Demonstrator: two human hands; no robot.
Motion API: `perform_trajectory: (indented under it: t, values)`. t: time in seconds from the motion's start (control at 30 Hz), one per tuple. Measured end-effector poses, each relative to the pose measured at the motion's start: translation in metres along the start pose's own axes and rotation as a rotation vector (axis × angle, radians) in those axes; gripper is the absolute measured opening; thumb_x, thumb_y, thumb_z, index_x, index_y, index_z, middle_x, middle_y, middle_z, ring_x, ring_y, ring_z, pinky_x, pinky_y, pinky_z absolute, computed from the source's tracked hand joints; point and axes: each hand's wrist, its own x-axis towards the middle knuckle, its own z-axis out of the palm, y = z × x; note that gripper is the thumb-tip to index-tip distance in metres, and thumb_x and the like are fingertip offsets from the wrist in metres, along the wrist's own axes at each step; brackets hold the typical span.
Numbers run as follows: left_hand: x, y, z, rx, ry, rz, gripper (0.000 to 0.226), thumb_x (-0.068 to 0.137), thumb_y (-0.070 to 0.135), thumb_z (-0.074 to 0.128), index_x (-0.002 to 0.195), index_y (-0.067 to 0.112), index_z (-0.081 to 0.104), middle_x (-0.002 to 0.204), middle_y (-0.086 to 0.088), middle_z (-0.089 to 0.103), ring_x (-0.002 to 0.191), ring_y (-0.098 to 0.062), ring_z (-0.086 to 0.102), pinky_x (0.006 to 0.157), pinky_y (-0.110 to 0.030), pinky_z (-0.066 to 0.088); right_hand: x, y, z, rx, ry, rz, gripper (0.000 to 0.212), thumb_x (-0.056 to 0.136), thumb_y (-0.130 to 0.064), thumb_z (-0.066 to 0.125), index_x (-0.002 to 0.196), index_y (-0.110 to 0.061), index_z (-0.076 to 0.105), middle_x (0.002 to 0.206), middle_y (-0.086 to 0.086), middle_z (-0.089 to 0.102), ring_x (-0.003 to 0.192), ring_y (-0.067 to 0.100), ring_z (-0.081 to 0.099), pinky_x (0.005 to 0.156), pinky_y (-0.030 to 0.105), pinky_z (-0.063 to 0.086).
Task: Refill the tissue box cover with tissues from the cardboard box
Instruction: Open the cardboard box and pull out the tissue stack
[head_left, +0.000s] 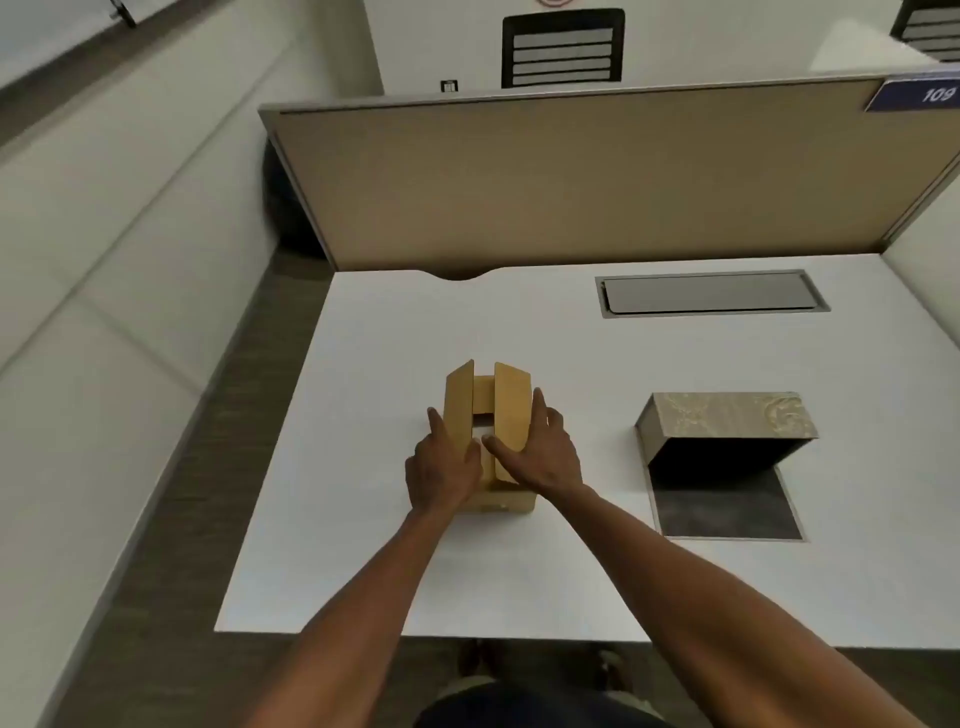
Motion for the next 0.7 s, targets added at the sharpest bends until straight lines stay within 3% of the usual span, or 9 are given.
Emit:
perform_trajectory:
  t: [0.1, 0.2, 0.4, 0.47, 0.53, 0.57, 0.7]
  values:
    - [0.004, -0.009, 0.001, -0.078, 0.002, 0.004, 0.079, 0.097, 0.052, 0.057, 0.16, 0.017, 0.024, 0.132, -0.015, 0.067, 0.118, -0.036, 0.066, 0.095, -0.046, 0.058, 0.001, -0.005, 0.01, 0.008, -0.042, 0.057, 0.124, 0.073, -0.08, 0.067, 0.164, -0.025, 0.002, 0.161, 0.016, 0.035, 0.136, 0.04, 0.052, 0.104, 0.053, 0.051]
    - [0.008, -0.021, 0.002, -0.181, -0.004, 0.023, 0.07, 0.099, 0.049, 0.055, 0.158, 0.017, 0.032, 0.133, -0.013, 0.068, 0.118, -0.034, 0.067, 0.097, -0.045, 0.058, 0.003, 0.001, 0.019, -0.048, -0.035, 0.057, 0.122, 0.076, -0.067, 0.075, 0.164, -0.024, 0.003, 0.155, 0.015, 0.043, 0.131, 0.038, 0.055, 0.098, 0.049, 0.051]
    - [0.018, -0.053, -0.005, -0.402, -0.045, 0.068, 0.055, 0.105, 0.036, 0.05, 0.156, 0.017, 0.04, 0.132, -0.009, 0.069, 0.114, -0.023, 0.067, 0.086, -0.026, 0.048, 0.006, 0.01, 0.024, -0.006, 0.021, 0.038, 0.106, 0.083, -0.051, 0.073, 0.164, -0.024, 0.01, 0.137, 0.013, 0.059, 0.12, 0.036, 0.061, 0.092, 0.043, 0.051]
    - [0.023, -0.064, -0.01, -0.437, -0.088, 0.06, 0.052, 0.107, 0.032, 0.045, 0.157, 0.019, 0.039, 0.115, -0.003, 0.073, 0.093, -0.014, 0.066, 0.085, -0.026, 0.047, 0.005, 0.015, 0.021, 0.052, 0.045, 0.023, 0.099, 0.091, -0.047, 0.068, 0.165, -0.024, 0.008, 0.134, 0.013, 0.064, 0.116, 0.036, 0.064, 0.089, 0.039, 0.05]
    - [0.028, -0.074, -0.016, -0.471, -0.135, 0.07, 0.049, 0.109, 0.027, 0.041, 0.157, 0.023, 0.038, 0.091, 0.003, 0.068, 0.076, -0.01, 0.061, 0.078, -0.028, 0.049, 0.003, 0.022, 0.016, 0.145, 0.05, 0.027, 0.089, 0.099, -0.044, 0.061, 0.166, -0.025, 0.007, 0.142, 0.016, 0.062, 0.121, 0.038, 0.064, 0.097, 0.043, 0.051]
    - [0.03, -0.079, -0.019, -0.483, -0.154, 0.072, 0.049, 0.109, 0.025, 0.04, 0.158, 0.025, 0.037, 0.089, 0.004, 0.065, 0.075, -0.008, 0.06, 0.078, -0.029, 0.05, 0.003, 0.026, 0.013, 0.199, 0.054, 0.034, 0.084, 0.101, -0.043, 0.058, 0.166, -0.026, 0.007, 0.144, 0.017, 0.061, 0.124, 0.038, 0.063, 0.102, 0.046, 0.051]
    - [0.038, -0.095, -0.023, -0.499, -0.161, 0.046, 0.05, 0.11, 0.02, 0.038, 0.159, 0.029, 0.034, 0.113, 0.0, 0.064, 0.08, 0.002, 0.056, 0.083, -0.028, 0.049, 0.0, 0.039, 0.002, 0.331, 0.094, 0.06, 0.067, 0.108, -0.036, 0.047, 0.166, -0.028, 0.014, 0.142, 0.018, 0.063, 0.127, 0.035, 0.062, 0.103, 0.049, 0.052]
